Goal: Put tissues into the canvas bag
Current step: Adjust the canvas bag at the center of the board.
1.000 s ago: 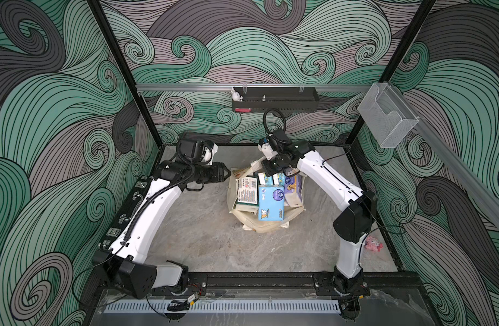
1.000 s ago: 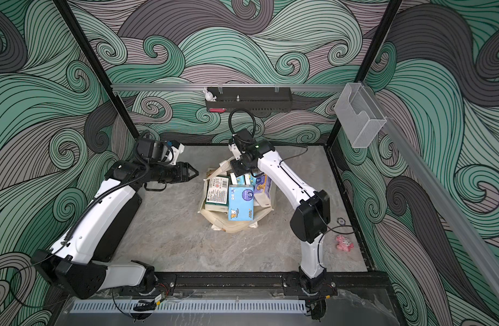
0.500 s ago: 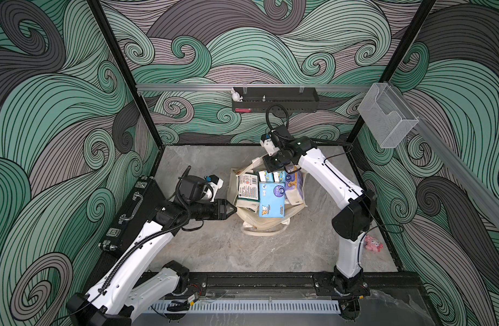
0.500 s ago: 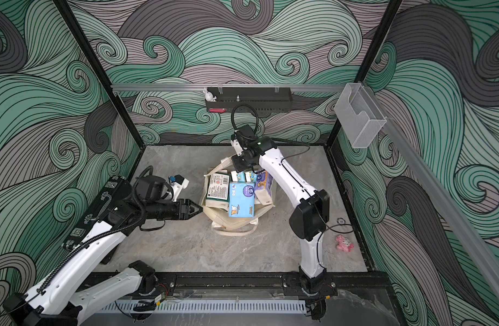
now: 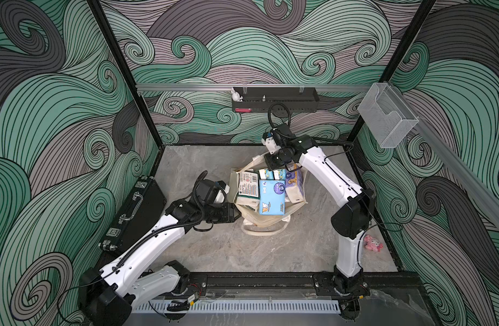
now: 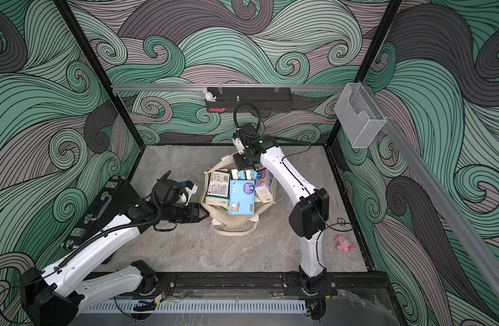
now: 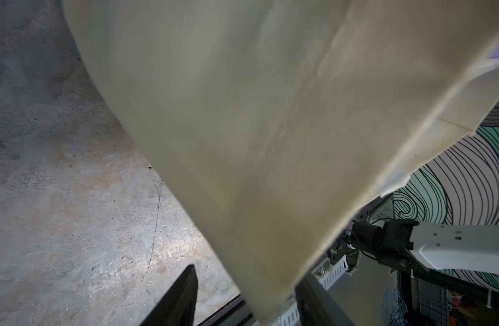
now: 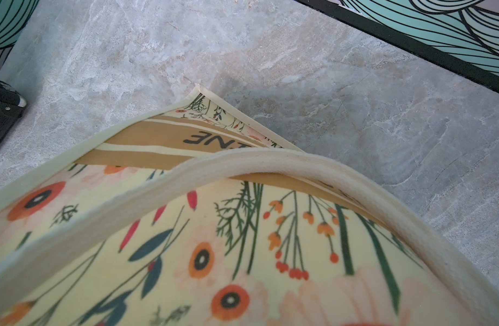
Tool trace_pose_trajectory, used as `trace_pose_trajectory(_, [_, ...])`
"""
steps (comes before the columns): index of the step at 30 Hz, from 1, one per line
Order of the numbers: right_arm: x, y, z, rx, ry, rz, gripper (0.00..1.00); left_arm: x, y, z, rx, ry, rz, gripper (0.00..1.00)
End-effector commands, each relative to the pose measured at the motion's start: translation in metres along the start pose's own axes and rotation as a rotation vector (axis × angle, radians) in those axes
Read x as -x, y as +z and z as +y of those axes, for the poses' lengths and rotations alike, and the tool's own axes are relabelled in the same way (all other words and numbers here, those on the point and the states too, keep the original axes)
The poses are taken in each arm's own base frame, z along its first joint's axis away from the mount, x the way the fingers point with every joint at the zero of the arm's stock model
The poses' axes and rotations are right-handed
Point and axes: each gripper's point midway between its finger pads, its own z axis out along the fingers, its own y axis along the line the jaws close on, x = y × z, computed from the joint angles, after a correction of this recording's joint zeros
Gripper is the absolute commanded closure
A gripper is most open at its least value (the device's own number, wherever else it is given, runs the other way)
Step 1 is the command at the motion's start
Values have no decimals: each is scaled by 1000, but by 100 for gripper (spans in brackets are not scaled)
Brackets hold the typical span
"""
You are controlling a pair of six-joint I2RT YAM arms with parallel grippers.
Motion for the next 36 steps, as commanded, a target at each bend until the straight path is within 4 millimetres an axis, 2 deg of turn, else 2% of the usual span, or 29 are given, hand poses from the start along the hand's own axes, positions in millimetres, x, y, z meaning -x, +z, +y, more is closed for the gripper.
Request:
trace_pose_trajectory(1, [5, -6, -7, -10, 9, -14, 100, 25, -4, -10, 15, 18, -72, 44])
trace_pose_trajectory(3, [4, -6, -7, -9, 8, -14, 100, 29, -2, -10, 28, 23, -66, 50])
trace_pose_trajectory(7, [3, -7, -7, -8, 6, -13, 100, 36, 2, -14, 31, 22, -64, 80])
trace_pose_trajectory(11, [2, -9, -6, -5, 7, -16, 100, 41, 2, -16, 28, 19, -75, 100])
trace_pose_trajectory(14, [2, -19, -4, 3, 8, -27, 100, 46, -5, -24, 11, 19, -90, 100])
trace_pose_trajectory(18, [4, -46, 0, 20, 13, -78, 98, 56, -22, -39, -26, 29, -133, 100])
trace_pose_trajectory(21, [3, -71, 6, 48, 23, -120, 75, 65, -33, -51, -65, 17, -175, 100])
trace_pose_trajectory(24, [-7, -97, 12, 78, 40, -160, 58, 75, -41, -61, -102, -4, -218, 100])
trace_pose_trajectory(26, [-20, -111, 5, 46, 92, -191, 44, 82, -46, -66, -122, -13, -251, 100])
trace_pose_trajectory(27, [-27, -118, 0, 31, 125, -215, 33, 86, -49, -68, -121, -15, -266, 100])
trace_pose_trajectory(28, [-34, -125, -3, 20, 157, -240, 30, 89, -52, -69, -114, -15, -278, 100])
trace_pose_trajectory(33, [-84, -161, -15, -26, 259, -276, 29, 113, -70, -81, -103, -22, -335, 100])
trace_pose_trajectory(36, [-113, -171, -24, -79, 280, -290, 28, 127, -73, -87, -96, -31, -349, 100])
